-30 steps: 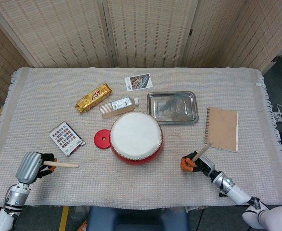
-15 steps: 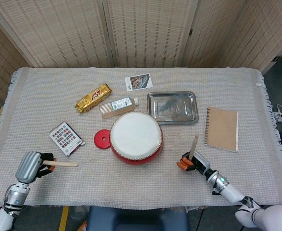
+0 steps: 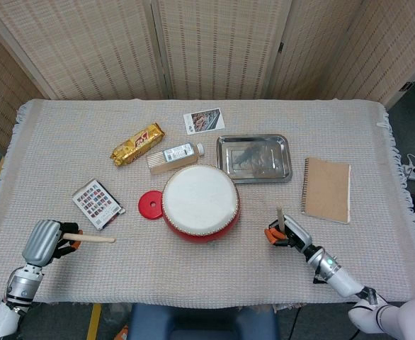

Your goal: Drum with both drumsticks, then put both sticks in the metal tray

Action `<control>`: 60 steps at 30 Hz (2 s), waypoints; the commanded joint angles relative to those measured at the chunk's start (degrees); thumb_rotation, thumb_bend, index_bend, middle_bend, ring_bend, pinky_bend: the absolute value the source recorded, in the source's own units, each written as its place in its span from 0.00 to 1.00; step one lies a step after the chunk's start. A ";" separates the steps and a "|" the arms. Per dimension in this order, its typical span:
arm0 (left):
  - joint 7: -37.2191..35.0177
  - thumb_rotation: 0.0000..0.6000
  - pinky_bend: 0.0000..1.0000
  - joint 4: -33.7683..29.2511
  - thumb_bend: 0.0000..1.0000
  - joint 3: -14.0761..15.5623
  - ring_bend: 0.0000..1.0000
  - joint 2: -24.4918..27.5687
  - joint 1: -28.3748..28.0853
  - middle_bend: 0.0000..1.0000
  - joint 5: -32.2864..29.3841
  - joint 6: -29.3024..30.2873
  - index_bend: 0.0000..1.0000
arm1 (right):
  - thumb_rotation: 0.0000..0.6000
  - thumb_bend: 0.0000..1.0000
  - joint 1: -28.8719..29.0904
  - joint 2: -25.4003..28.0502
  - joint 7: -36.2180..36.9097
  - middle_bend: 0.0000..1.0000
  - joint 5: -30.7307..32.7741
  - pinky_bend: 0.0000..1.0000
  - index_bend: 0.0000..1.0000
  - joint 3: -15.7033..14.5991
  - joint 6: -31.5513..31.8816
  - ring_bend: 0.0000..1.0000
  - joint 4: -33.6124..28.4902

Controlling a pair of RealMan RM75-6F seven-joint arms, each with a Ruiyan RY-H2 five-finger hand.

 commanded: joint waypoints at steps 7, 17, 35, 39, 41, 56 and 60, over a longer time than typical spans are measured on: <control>2.35 1.00 1.00 -0.19 0.75 -0.16 1.00 1.64 -1.93 1.00 1.38 -1.40 0.97 | 1.00 0.88 9.58 27.61 -42.80 1.00 7.26 1.00 1.00 2.73 -19.37 1.00 -35.18; 5.73 1.00 1.00 -2.22 0.75 -0.72 1.00 3.89 -4.52 1.00 1.79 -3.85 0.97 | 1.00 0.85 20.94 44.64 -81.16 1.00 27.54 1.00 1.00 3.82 -37.53 1.00 -51.95; 16.30 1.00 1.00 -8.52 0.75 -6.62 1.00 7.28 -16.69 1.00 -4.79 -19.68 0.97 | 1.00 0.81 42.57 33.17 -125.29 1.00 72.36 0.95 1.00 1.86 -22.71 0.93 -52.88; 22.57 1.00 1.00 -8.57 0.75 -8.59 1.00 5.69 -19.74 1.00 -11.19 -24.98 0.97 | 1.00 0.81 46.40 27.70 -130.29 1.00 79.08 0.95 1.00 2.71 -21.00 0.93 -50.12; 25.03 1.00 1.00 -8.91 0.75 -9.59 1.00 5.19 -20.96 1.00 -14.98 -27.08 0.97 | 1.00 0.81 47.90 24.89 -132.60 1.00 81.56 0.95 1.00 2.98 -20.13 0.93 -48.53; 40.45 1.00 1.00 -9.79 0.75 -12.49 1.00 -0.02 -27.15 1.00 -33.11 -28.60 0.97 | 1.00 0.81 48.88 19.92 -133.87 1.00 83.78 0.95 1.00 8.51 -16.76 0.93 -42.18; 45.94 1.00 1.00 -8.46 0.75 -11.82 1.00 -2.77 -29.31 1.00 -36.82 -27.87 0.97 | 1.00 0.81 49.19 18.44 -136.33 1.00 83.68 0.95 1.00 8.27 -15.69 0.93 -41.13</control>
